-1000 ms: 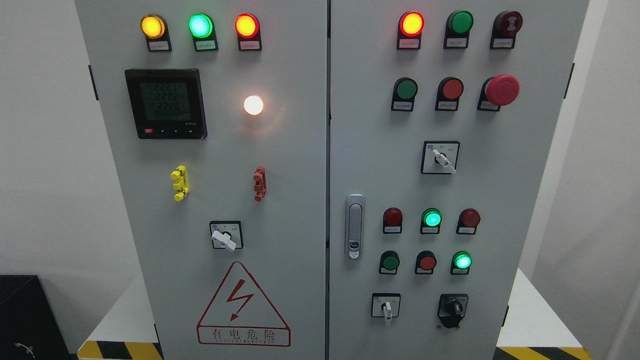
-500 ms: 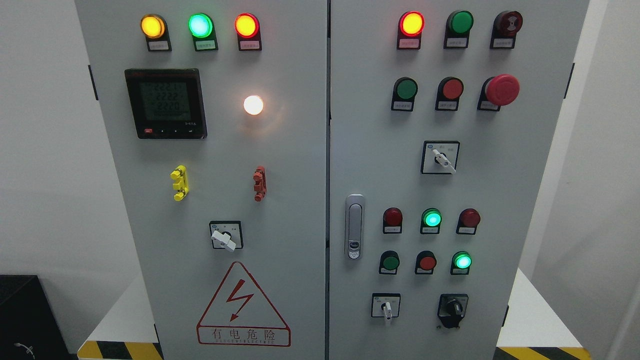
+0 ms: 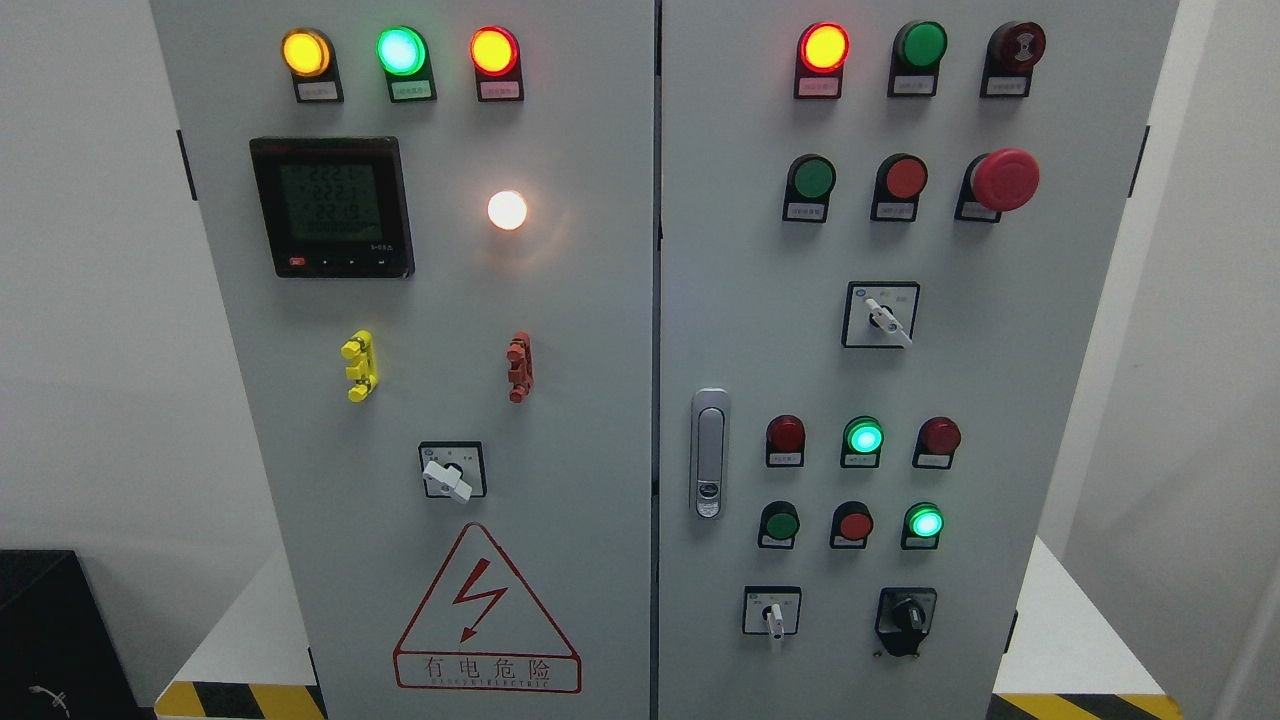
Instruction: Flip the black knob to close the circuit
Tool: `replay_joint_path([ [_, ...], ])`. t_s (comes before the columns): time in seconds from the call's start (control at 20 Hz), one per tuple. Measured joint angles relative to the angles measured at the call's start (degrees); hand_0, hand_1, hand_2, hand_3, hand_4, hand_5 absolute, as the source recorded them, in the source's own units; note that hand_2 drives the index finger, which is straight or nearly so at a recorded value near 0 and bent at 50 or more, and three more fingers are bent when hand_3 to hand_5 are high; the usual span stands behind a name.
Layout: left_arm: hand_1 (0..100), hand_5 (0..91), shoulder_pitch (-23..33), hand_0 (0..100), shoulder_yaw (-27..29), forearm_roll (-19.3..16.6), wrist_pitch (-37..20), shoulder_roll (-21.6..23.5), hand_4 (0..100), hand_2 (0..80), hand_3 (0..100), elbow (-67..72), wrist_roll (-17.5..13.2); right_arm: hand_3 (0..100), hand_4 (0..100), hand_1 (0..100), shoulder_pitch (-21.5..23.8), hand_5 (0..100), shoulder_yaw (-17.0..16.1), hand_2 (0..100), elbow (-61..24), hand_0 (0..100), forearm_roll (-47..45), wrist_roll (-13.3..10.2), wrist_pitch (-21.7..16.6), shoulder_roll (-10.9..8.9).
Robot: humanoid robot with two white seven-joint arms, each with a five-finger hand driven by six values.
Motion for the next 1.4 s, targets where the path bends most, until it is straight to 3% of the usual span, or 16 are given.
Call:
replay_joint_path([
  [0.05,56,0.0,0.0,12,0.0,0.0,0.0,0.0,0,0.0,0,0.0,0.0,34,22,19,0.25,0,0.47,21,-1.62,0,0.1,-1.56,-0.2,-0.34],
  [0.15,56,0.0,0.0,12,0.0,0.0,0.0,0.0,0,0.0,0,0.0,0.01,53,36,19,0.73,17,1.38,35,-5.15,0,0.91,-4.24,-0.66,-1.2],
  [0.3,56,0.0,0.0,12,0.0,0.0,0.0,0.0,0,0.0,0,0.0,0.02,64,50,21,1.2,34,2.39,49,-9.95,0,3.93,-7.82,-2.18,-2.19],
  [0.55,56,0.0,0.0,12,0.0,0.0,0.0,0.0,0,0.0,0,0.0,0.08,83,66,23,1.54,63,3.42,72,-16.72,1,10.47,-13.25,-3.27,-3.32],
  [0.75,56,0.0,0.0,12,0.0,0.0,0.0,0.0,0,0.0,0,0.0,0.3,92,71,24,1.63,72,3.73,79,-21.71,3,16.61,-16.5,-3.4,-3.85],
  [1.1,56,0.0,0.0,12,0.0,0.0,0.0,0.0,0,0.0,0,0.0,0.06,97,75,22,1.72,78,2.07,83,-32.36,4,30.87,-17.31,-1.91,-3.3],
  [1.4,56,0.0,0.0,12,0.0,0.0,0.0,0.0,0,0.0,0,0.0,0.01,99,77,22,1.81,79,0.58,84,-43.85,3,39.33,-12.36,5.53,-2.2],
])
